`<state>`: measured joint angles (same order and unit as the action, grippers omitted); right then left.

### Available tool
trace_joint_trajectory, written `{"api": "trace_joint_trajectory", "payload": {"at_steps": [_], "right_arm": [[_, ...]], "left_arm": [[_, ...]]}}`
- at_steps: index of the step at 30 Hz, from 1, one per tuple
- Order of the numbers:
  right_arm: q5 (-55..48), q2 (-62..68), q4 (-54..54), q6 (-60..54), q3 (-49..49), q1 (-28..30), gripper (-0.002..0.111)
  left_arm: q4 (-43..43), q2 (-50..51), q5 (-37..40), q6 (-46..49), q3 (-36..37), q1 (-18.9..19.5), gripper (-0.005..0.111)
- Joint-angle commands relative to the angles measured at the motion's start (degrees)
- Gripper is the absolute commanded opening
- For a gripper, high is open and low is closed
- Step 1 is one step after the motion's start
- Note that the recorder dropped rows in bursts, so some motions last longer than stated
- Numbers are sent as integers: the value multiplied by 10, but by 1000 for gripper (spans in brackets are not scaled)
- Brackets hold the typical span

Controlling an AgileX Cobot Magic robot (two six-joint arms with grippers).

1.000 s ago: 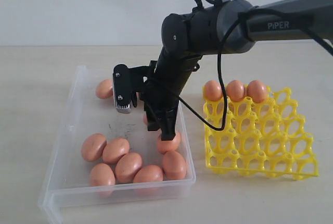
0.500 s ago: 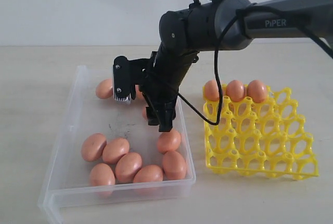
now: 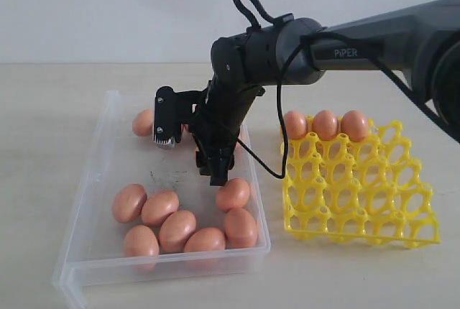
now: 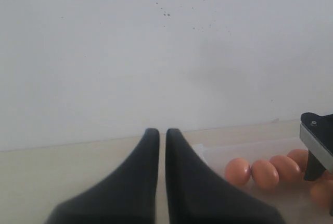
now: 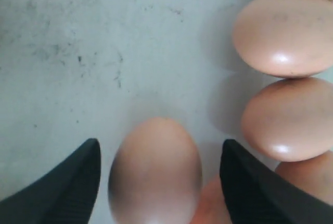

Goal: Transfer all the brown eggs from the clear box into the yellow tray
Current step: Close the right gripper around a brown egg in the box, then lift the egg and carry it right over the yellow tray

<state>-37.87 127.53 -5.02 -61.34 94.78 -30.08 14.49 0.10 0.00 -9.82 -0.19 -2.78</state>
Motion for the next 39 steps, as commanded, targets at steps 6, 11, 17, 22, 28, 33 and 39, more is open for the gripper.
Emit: {"api": "trace_joint_trajectory", "payload": {"at_steps": [6,11,17,22,28,33,39], "right_arm": [[2,5,9,85,7,7,0],[52,5,-222,38,7,45,0],[11,5,-777,-396,-61,113,0],[-55,5,-949,-607,-115,123,0],[-45,-15,-949,-607,-107,124,0],[58,-54,-894,-607,-96,117,0],[266,-75,-710,-607,-150,62,0]], "left_arm": [[-1,-1,0,1,2,-5,4],[-1,-1,0,1,2,-5,4],[-1,-1,0,1,2,-5,4],[-1,-1,0,1,2,-5,4],[-1,-1,0,1,2,-5,4],[-1,-1,0,1,2,-5,4],[-1,-1,0,1,2,-5,4]]}}
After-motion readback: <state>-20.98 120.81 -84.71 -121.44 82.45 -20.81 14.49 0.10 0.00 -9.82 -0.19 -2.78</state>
